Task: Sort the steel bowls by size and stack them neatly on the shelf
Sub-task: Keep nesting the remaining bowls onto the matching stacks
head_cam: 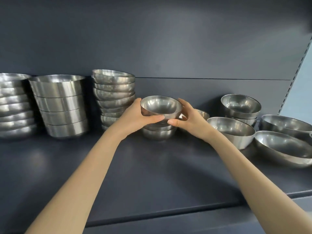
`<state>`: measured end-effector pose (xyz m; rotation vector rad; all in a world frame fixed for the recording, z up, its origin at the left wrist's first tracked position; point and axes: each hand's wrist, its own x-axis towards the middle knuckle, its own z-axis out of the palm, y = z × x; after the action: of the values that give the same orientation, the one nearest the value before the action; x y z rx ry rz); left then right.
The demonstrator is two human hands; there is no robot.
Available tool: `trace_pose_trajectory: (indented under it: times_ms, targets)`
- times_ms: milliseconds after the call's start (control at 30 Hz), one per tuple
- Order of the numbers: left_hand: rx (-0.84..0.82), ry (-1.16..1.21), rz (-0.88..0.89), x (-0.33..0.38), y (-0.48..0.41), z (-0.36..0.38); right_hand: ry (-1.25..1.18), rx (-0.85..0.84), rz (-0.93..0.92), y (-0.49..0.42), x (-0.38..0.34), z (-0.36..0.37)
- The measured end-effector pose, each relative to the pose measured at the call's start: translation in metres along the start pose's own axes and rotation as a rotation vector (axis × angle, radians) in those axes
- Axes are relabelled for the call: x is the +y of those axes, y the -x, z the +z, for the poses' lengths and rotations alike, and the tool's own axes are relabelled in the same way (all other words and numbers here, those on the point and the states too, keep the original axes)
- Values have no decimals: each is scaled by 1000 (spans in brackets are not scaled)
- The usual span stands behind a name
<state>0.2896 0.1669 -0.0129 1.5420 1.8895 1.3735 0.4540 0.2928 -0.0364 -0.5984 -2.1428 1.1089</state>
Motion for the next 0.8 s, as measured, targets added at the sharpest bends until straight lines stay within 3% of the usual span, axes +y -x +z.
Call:
trace_pose_trajectory:
  times_ms: [467, 800]
  targets:
    - [-138, -51, -86, -4, 3, 5, 37, -14, 28, -1, 15, 8]
    - [-19, -229, -60, 7, 11, 10, 297, 89, -22, 5, 13, -2]
